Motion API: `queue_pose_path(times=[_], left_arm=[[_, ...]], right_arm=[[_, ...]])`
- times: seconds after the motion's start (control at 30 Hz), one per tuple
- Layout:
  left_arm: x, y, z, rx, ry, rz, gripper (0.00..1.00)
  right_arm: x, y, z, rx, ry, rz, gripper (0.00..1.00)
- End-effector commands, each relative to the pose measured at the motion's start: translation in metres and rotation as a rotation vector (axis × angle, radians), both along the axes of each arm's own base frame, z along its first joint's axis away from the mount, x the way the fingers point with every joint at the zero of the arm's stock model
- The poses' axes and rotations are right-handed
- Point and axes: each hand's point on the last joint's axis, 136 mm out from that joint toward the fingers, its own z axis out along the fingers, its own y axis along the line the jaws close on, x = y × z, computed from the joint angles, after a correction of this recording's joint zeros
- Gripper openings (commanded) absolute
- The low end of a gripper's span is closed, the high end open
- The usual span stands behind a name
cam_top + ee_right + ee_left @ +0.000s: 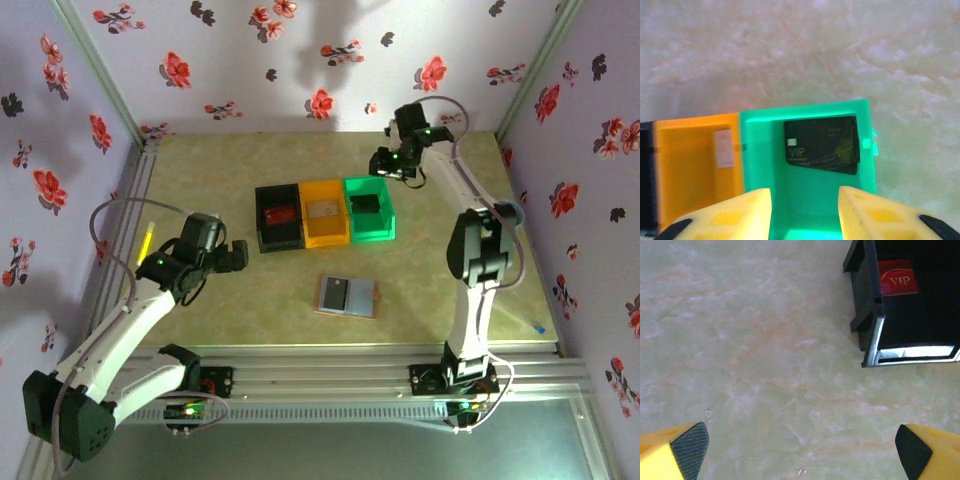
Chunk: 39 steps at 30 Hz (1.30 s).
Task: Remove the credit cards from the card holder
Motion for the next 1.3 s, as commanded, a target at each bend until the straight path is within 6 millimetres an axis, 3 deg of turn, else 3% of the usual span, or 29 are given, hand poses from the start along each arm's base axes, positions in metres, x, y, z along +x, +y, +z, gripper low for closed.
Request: queue_pose_path(times=[0.0, 0.17, 0.3, 0.47, 0.63, 0.87, 1.27], left_arm=[[-0.001, -0.003, 0.013, 0.012, -0.041, -0.023, 1.0], [-0.006, -0.014, 0.025, -0.027, -0.117, -0.068, 1.0], [-0.011, -0.026, 0.028, -0.087, -0.108, -0.09, 1.0], [-0.025, -0.061, 0.019, -0.2, -0.001, -0.138, 1.0], [-0.044, -0.101, -0.005, -0.264, 0.097, -0.167, 1.0], [-0.064, -0.146, -0.032, -0.305, 0.181, -0.19, 1.0], [-0.071, -0.175, -0.082, -0.226, 0.311, -0.163, 1.0]], right_arm=[[-0.03, 0.017, 0.048, 0.073, -0.099, 0.02, 0.41], [-0.093, 0.044, 0.064, 0.155, -0.169, 0.073, 0.47], [-0.147, 0.057, 0.06, 0.227, -0.203, 0.094, 0.5], [-0.208, 0.067, 0.032, 0.357, -0.178, 0.087, 0.47], [-0.25, 0.072, -0.005, 0.433, -0.131, 0.057, 0.45], [-0.278, 0.074, -0.06, 0.484, -0.053, -0.008, 0.41], [-0.284, 0.078, -0.101, 0.436, -0.014, -0.068, 0.35]])
